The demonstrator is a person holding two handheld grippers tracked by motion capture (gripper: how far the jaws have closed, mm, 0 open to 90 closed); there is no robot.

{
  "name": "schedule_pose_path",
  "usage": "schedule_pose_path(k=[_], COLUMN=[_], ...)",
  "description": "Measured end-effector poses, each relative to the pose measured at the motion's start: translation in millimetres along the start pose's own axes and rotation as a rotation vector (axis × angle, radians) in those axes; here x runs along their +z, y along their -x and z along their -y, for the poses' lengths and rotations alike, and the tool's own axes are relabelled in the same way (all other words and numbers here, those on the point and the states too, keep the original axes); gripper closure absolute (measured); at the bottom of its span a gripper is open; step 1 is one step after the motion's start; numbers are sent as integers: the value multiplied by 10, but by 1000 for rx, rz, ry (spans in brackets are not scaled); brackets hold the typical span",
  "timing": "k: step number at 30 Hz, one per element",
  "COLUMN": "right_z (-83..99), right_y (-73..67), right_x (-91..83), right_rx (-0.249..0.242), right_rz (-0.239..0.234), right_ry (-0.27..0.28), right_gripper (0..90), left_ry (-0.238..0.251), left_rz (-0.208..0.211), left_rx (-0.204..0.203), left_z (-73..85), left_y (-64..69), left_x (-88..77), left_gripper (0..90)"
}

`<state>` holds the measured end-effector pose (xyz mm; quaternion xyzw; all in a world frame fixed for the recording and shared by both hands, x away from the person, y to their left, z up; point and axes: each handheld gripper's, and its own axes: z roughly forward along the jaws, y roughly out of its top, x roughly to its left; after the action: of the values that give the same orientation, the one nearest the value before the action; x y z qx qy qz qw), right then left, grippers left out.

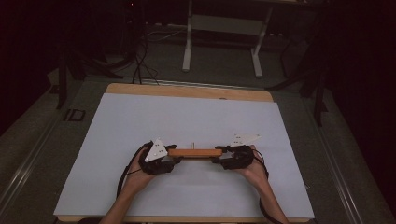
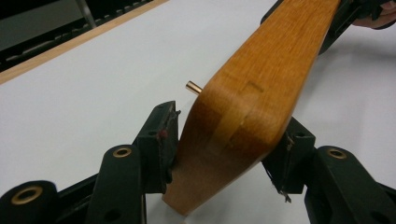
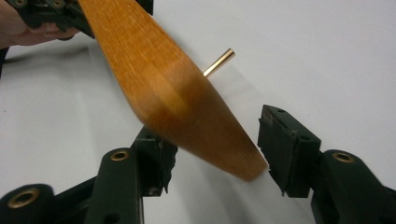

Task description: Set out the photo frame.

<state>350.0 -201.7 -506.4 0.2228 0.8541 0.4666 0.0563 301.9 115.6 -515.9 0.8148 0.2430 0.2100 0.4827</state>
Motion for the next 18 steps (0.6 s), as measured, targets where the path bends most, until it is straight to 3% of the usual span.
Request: schedule_pose_path(k=[12,18], right_z=[-4,-25], right_y=[17,-8], right_x=[83,74], right_rx=[-8,-41], right_rz=[-8,9], right_ry=[0,-18], right_gripper=[504,519], left_ry=[-17,-34], left_rz=[-3,-35], left_rx=[9,67], left_z=[36,27], left_y=[-40,2], left_x=[3,6], left_gripper=[529,540])
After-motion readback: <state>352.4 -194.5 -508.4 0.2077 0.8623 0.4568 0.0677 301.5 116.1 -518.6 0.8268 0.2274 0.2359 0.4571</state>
